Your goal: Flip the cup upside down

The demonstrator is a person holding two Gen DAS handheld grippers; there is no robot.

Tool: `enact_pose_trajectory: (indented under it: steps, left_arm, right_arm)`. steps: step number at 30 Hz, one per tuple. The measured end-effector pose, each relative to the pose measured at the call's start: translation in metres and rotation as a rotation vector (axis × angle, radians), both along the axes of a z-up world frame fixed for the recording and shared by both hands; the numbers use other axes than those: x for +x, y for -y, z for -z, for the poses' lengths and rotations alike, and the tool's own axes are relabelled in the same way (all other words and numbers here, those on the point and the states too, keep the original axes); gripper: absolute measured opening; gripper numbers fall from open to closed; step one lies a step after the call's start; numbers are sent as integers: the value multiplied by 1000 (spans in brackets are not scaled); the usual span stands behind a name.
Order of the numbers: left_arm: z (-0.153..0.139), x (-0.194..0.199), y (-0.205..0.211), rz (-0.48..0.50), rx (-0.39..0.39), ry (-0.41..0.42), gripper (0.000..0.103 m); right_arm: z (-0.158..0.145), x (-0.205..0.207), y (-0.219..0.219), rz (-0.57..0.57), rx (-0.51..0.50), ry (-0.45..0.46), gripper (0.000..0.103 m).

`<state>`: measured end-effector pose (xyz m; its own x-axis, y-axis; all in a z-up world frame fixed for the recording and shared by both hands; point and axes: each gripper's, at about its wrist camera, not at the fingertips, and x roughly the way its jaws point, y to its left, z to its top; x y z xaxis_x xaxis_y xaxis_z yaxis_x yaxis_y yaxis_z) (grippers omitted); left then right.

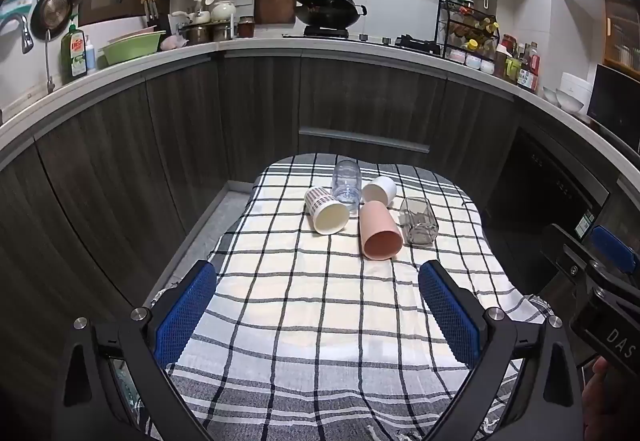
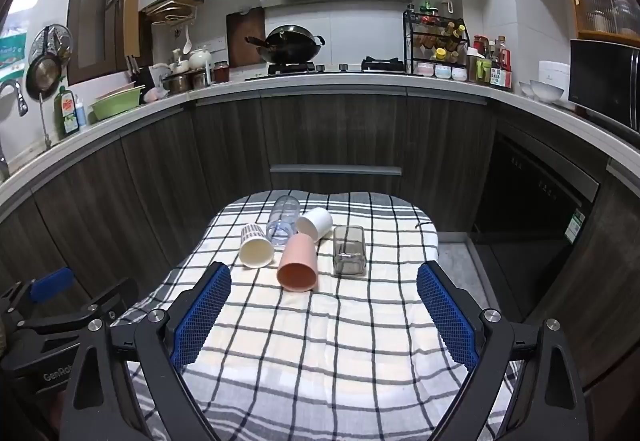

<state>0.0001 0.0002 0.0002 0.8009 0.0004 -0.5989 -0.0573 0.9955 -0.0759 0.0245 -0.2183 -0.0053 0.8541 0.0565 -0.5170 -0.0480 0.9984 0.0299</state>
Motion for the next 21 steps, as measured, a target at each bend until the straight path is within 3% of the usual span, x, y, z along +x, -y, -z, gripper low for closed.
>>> enact_pose_trajectory:
  steps: [21]
  left_arm:
    - [-3,0,4,1,10,3,103]
  right_arm:
    - [3,2,1,0,15,-5,94]
